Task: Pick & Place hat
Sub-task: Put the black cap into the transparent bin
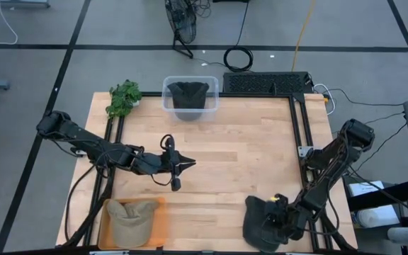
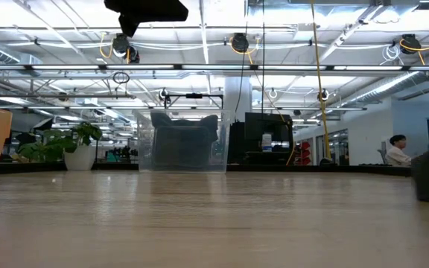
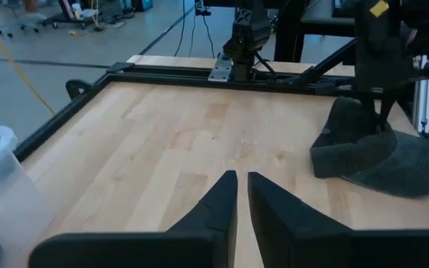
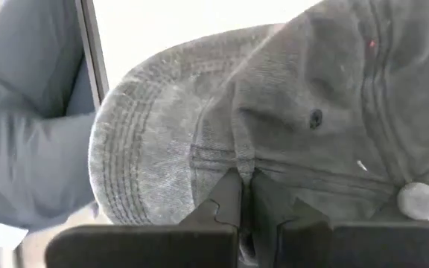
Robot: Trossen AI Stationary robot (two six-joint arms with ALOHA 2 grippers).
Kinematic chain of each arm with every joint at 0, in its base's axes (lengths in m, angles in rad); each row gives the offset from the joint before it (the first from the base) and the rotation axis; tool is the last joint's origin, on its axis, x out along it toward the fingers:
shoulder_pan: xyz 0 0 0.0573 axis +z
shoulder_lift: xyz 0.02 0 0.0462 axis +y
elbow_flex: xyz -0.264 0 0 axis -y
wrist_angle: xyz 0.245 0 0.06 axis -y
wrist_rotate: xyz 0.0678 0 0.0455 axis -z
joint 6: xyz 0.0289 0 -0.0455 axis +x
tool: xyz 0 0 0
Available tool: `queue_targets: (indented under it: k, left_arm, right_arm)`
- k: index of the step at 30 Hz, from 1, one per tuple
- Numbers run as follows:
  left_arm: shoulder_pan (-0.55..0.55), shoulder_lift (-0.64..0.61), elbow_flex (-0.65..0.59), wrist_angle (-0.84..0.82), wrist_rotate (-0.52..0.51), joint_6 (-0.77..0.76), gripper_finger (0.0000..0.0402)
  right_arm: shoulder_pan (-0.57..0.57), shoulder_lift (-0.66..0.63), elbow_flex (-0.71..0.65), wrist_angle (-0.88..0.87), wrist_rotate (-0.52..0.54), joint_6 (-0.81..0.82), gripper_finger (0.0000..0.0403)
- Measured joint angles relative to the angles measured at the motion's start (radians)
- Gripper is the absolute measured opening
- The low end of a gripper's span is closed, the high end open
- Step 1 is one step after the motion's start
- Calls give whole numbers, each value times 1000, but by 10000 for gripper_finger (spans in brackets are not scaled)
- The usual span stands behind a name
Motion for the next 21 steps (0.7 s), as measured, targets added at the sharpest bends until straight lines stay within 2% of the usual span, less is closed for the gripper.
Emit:
queue_targets:
  k: [8, 13, 17, 21]
  left_arm:
    - [-8, -57, 0, -2, 0, 38, 47]
    - [-44, -122, 0, -4, 0, 38, 47]
    - [-77, -163, 0, -9, 0, 46, 47]
    - [-103, -184, 0, -21, -1, 50, 47]
  right_arm:
    - [-66, -53, 0, 0, 257, -222, 0]
    - [-158, -78, 0, 15, 356, -428, 0]
    - [-247, -79, 0, 80, 482, -617, 0]
    - [-337, -79, 0, 184, 491, -767, 0]
